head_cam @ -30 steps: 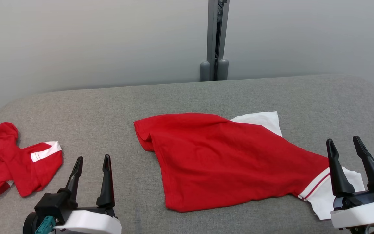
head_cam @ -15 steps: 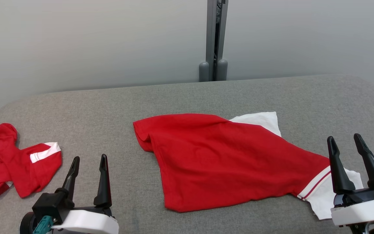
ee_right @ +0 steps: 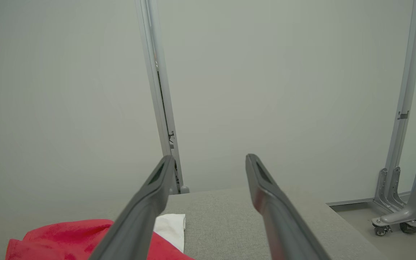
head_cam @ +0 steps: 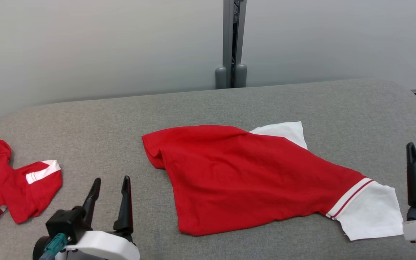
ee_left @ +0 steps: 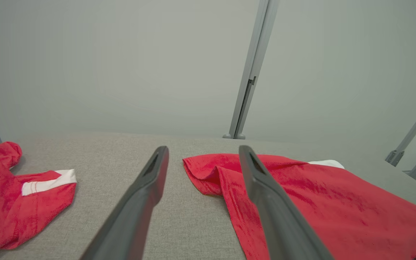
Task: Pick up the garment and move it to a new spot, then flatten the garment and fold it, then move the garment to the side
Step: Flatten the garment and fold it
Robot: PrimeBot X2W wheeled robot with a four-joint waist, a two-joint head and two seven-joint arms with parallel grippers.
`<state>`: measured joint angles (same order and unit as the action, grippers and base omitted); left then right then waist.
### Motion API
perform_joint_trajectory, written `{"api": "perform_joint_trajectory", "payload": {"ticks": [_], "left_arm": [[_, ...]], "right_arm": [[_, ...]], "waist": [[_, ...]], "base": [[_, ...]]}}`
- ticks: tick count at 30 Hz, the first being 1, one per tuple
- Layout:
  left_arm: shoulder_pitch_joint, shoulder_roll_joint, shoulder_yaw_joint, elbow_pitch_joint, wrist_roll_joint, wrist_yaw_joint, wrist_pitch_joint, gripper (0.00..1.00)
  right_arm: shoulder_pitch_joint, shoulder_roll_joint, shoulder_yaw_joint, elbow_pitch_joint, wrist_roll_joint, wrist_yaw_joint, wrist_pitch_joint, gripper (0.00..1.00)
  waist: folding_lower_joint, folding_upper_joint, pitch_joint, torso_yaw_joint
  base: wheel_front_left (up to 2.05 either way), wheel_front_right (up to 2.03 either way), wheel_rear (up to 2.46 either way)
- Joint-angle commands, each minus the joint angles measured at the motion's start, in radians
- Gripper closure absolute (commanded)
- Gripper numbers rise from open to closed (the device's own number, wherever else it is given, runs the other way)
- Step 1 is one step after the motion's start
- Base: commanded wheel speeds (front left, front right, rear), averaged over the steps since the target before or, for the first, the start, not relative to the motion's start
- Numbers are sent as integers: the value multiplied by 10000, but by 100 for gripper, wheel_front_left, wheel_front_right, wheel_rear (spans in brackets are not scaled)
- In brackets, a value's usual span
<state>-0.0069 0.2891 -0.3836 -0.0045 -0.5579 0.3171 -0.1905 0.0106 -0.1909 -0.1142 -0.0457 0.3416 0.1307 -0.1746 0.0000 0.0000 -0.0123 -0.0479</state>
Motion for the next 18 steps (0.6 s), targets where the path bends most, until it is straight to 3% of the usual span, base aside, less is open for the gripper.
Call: {"api": "perform_joint_trajectory", "payload": {"ticks": [1, 10, 18], "left_arm": [[39, 10, -80, -4, -131, -71, 232, 0], [-303, -176, -1094, -3, -514, -375, 2130, 0], [-809, -528, -1931, 436, -409, -593, 3061, 0]], "right_arm": [[97, -81, -234, 12, -45, 1, 196, 0], [384, -446, -762, 547, 254, 1, 2012, 0], [128, -772, -472, 2344, 680, 1, 3675, 0]], "waist": [[0, 0, 31, -56], [0, 0, 464, -356], [0, 0, 1074, -558]], "base": [[0, 0, 0], [0, 0, 0], [0, 0, 0]]}}
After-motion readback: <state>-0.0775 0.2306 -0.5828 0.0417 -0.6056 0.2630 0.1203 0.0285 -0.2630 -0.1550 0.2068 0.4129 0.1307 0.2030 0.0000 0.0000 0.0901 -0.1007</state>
